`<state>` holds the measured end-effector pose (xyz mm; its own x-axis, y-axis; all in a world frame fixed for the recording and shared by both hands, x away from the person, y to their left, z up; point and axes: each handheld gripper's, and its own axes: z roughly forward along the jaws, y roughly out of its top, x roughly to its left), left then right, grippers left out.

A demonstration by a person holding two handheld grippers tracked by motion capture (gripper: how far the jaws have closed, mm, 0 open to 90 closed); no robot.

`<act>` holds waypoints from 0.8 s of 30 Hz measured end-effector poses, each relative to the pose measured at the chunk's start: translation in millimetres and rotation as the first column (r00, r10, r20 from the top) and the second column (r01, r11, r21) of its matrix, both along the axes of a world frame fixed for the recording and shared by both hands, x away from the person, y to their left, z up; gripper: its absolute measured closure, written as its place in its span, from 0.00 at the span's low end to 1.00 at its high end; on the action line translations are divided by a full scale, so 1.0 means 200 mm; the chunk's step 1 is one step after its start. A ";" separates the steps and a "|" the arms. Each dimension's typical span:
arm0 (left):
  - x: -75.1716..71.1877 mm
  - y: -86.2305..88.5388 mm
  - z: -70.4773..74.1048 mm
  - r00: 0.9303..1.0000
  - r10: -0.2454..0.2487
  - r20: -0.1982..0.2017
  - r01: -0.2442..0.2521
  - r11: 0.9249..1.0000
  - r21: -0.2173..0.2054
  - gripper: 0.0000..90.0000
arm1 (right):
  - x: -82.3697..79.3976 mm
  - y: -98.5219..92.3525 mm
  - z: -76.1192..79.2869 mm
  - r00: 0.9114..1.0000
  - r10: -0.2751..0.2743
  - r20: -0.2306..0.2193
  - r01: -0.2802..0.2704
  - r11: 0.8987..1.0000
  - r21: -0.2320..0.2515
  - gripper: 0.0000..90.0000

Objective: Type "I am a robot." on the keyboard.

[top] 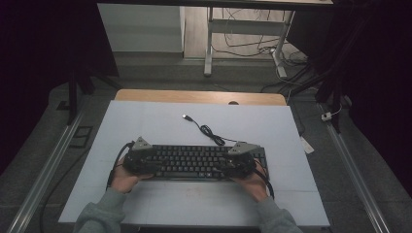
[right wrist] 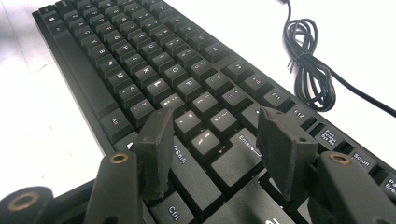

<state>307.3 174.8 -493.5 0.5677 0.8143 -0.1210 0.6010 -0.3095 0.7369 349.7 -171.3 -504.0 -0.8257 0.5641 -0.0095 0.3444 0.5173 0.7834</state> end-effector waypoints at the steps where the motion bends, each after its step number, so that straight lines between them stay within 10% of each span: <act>1: 0.00 0.00 0.00 1.000 0.000 -0.001 0.000 1.000 0.002 0.42 | 0.00 0.00 0.00 1.000 0.001 0.000 -0.001 1.000 0.002 0.52; 14: 0.01 -0.01 -0.01 1.000 0.001 -0.003 -0.001 1.000 0.013 0.41 | 0.02 0.08 0.04 1.000 0.021 -0.019 -0.020 0.999 0.048 0.58; 24: 0.01 -0.01 -0.02 1.000 0.002 -0.005 -0.002 1.000 0.017 0.41 | 0.07 0.23 0.05 0.996 0.066 -0.065 -0.064 0.997 0.033 0.99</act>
